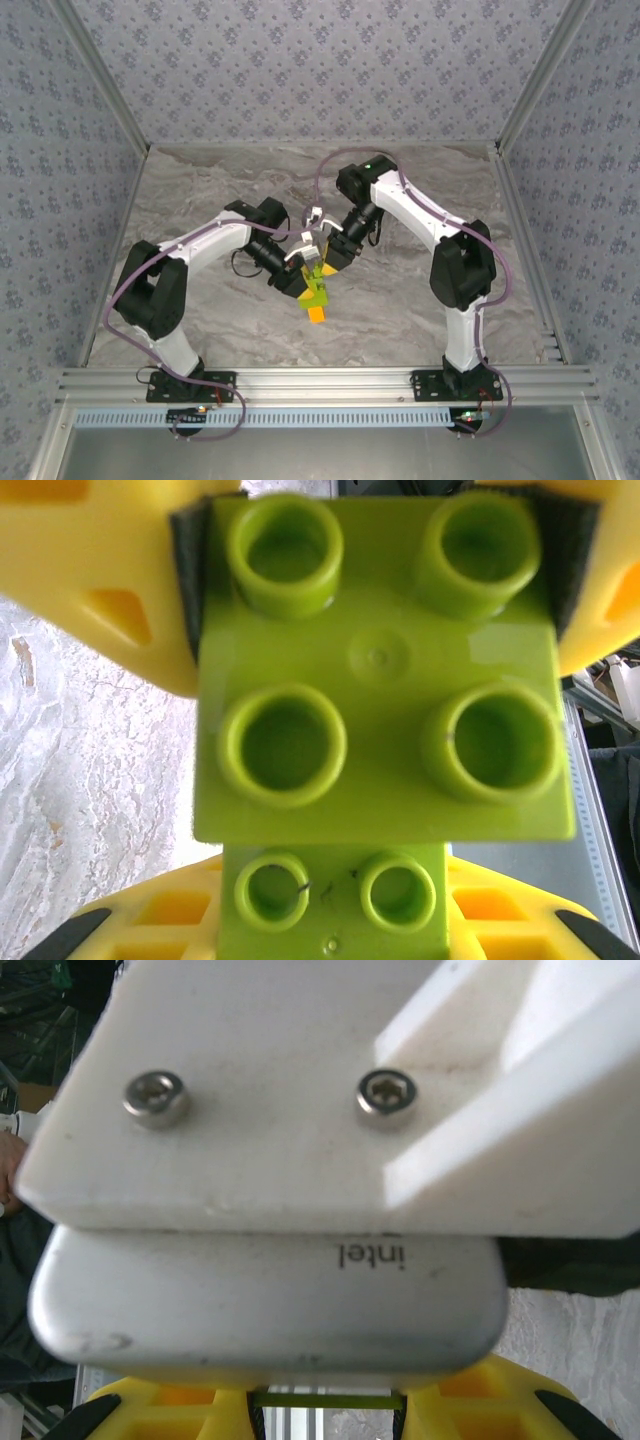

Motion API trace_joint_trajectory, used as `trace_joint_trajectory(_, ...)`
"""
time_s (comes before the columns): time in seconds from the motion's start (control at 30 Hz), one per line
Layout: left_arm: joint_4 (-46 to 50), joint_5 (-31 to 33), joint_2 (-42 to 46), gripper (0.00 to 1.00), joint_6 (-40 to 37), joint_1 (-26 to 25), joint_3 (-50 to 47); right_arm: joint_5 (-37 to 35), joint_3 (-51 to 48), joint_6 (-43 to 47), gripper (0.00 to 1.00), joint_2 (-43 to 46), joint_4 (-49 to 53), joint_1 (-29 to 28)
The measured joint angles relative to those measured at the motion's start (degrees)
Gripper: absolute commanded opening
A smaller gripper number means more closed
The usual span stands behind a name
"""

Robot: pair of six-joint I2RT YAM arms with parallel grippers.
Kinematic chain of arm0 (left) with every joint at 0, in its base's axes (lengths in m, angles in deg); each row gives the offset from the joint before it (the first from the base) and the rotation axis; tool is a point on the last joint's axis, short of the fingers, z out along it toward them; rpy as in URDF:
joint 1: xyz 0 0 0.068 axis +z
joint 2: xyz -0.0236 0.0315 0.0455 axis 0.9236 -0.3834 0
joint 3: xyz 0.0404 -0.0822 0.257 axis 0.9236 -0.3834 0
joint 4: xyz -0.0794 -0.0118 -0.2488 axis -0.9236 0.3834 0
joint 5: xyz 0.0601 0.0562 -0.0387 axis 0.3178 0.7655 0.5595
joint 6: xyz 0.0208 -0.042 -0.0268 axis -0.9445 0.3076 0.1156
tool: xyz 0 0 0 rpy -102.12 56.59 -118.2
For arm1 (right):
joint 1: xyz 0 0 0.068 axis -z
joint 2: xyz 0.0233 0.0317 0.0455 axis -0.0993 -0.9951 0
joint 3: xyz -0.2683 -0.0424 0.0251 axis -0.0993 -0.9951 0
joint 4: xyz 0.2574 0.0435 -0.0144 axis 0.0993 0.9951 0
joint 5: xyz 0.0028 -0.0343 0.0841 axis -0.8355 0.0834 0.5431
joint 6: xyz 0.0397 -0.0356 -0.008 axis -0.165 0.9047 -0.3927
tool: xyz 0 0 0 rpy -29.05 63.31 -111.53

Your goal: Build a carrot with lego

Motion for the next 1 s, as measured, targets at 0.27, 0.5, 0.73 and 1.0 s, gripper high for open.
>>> trace_joint_trajectory(0.27, 0.4, 1.3, 0.0, 0.25, 0.6, 0.0, 0.0, -0.4, -0.9, -0.7, 0.23, -0.2, -1.1, -0.2)
trace_joint_trajectory(0.5, 1.2, 2.4, 0.0, 0.24, 1.0, 0.0, 0.0, 0.0, -2.5, -1.7, 0.23, -0.2, -3.2, -0.2)
trace_joint_trajectory(0.73, 2.1, 2.3, 0.0, 0.25, 0.5, 0.0, 0.0, 1.5, -4.5, -1.6, 0.22, 0.6, -4.8, -0.2)
trace_joint_trajectory(1.0, 3.7, 0.5, 1.0, 0.26, -3.6, -0.3, 0.0, 3.6, -6.6, 0.8, 0.22, 2.9, -5.2, -0.5)
